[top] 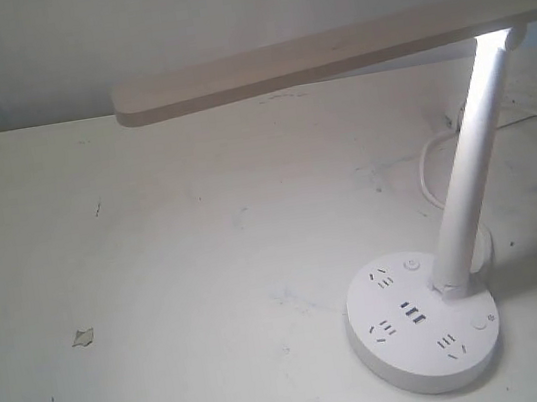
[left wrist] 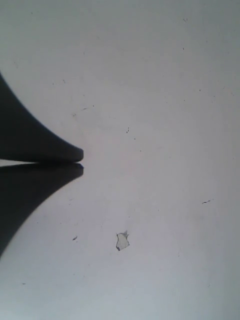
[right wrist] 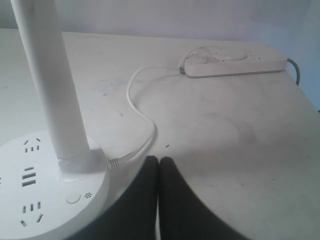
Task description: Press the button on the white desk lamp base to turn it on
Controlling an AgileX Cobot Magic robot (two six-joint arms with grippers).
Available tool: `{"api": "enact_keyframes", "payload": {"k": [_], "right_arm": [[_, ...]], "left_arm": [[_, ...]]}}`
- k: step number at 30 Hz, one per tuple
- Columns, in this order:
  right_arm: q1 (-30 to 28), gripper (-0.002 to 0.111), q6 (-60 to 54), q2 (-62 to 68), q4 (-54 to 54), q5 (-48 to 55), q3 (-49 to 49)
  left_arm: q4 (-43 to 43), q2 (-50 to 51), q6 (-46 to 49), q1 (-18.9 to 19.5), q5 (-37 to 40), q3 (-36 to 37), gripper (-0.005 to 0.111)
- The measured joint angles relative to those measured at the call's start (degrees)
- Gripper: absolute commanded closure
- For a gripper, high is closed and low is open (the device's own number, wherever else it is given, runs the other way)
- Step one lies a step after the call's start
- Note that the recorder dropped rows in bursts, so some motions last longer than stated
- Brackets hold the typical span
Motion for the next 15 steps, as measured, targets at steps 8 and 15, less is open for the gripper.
{"api": "enact_keyframes", "payload": {"k": [8,15], "right_arm": [[0.00,0.108,0.61,0.00,0.00,0.00,0.00],[0.00,0.108,0.61,0.00,0.00,0.00,0.00]], "left_arm": [[0.00,0.00,0.00,0.00,0.00,0.00,0.107],[0.00,0.00,0.00,0.00,0.00,0.00,0.107]]}}
